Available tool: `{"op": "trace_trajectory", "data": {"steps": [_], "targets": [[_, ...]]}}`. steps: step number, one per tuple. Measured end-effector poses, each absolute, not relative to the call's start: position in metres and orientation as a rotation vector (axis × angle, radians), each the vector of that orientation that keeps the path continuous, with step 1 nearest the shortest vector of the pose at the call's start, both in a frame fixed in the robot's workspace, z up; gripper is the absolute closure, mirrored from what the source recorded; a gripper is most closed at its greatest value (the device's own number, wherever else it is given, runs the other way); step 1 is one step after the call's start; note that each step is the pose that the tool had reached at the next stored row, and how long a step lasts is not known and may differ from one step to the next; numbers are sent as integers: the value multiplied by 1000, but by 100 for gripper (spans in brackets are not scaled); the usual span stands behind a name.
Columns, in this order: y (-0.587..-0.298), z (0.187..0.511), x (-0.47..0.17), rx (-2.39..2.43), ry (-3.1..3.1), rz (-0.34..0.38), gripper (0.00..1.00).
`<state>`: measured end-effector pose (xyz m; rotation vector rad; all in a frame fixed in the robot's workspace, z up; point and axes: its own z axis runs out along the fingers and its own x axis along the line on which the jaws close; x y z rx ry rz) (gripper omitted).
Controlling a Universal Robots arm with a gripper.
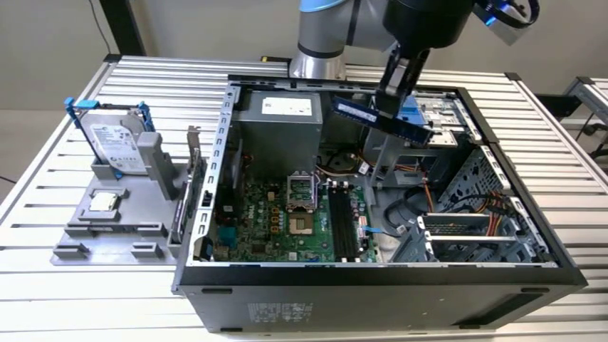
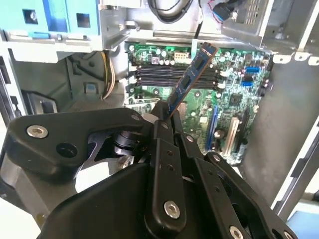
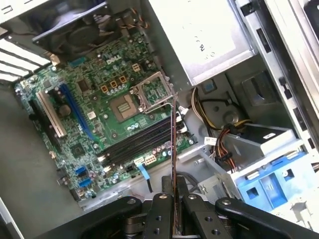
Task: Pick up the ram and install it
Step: 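Insert the ram into the slot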
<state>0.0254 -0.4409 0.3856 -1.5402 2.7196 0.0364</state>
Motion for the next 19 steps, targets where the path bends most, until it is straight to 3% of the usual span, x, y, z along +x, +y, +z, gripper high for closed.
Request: {"op": "trace_trajectory", "data": {"steps": [19], "targets": [[-441, 386, 25, -1048, 2941, 31, 100]]}}
